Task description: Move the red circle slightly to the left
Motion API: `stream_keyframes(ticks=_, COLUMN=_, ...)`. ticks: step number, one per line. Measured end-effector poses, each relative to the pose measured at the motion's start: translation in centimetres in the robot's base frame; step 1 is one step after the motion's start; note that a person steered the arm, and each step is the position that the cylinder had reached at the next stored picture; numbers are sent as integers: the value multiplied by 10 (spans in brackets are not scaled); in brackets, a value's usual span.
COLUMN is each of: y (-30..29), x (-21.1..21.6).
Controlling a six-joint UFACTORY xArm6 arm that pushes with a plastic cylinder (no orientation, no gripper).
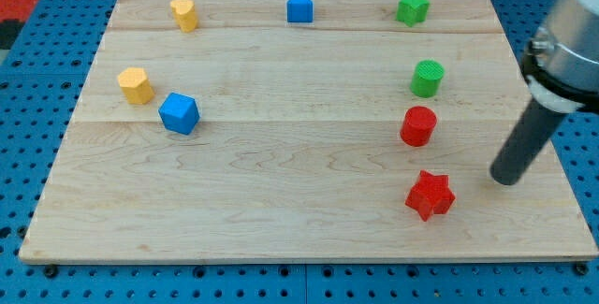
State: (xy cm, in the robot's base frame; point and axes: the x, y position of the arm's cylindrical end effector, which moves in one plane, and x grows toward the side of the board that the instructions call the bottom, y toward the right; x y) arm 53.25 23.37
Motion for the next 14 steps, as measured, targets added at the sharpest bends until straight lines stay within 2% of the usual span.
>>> stream_keyframes(ticks=4, y=9, x=1)
stream_keyframes(ticks=6, y=-11, x=-46)
stream_keyframes(ticks=12, y=-69, x=-48)
stream_keyframes(ticks=14, y=-69, x=-49)
